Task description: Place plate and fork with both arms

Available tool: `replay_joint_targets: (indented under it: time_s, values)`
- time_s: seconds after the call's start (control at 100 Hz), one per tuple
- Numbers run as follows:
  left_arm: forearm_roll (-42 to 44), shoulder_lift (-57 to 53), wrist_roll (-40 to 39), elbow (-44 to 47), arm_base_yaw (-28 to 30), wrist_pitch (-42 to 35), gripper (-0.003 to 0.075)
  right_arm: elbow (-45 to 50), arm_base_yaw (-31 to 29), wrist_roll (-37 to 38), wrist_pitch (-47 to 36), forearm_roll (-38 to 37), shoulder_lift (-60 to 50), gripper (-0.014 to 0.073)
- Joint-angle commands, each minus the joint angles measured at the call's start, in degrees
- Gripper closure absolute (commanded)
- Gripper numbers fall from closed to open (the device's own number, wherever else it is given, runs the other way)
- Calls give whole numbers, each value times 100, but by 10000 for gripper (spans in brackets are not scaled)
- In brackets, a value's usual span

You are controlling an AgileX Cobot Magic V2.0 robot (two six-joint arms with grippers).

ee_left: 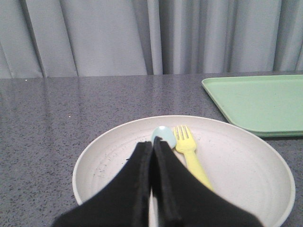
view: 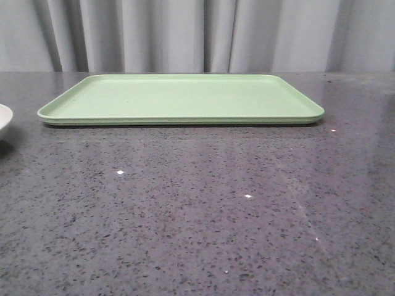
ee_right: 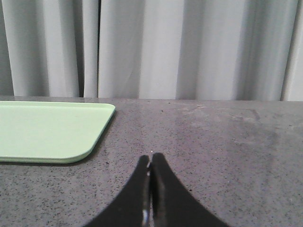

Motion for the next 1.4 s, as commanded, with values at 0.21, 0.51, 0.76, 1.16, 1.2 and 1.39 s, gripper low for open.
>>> replay_joint_targets:
  time_s: [0.21, 0.51, 0.76, 1.16, 1.2, 1.39]
  values:
    - [0, -184, -22, 77, 3, -515, 741, -47, -27, -18, -488, -26, -109, 660]
    - [0, -184, -22, 77, 3, -515, 741, -47, -26, -18, -502, -37, -109, 660]
    - [-189, -184, -34, 55, 3, -637, 741, -61, -26, -23, -482, -54, -109, 660]
    - [-399, 484, -34, -1409, 3, 228, 741, -1178, -26, -23, 936, -60, 439, 660]
    - [-399, 693, -34, -1588, 3, 357, 741, -1352, -26, -23, 1002, -60, 557, 660]
    - [-399, 1679, -34, -2651, -7, 1124, 741, -2259, -26, -23, 1471, -60, 1283, 660]
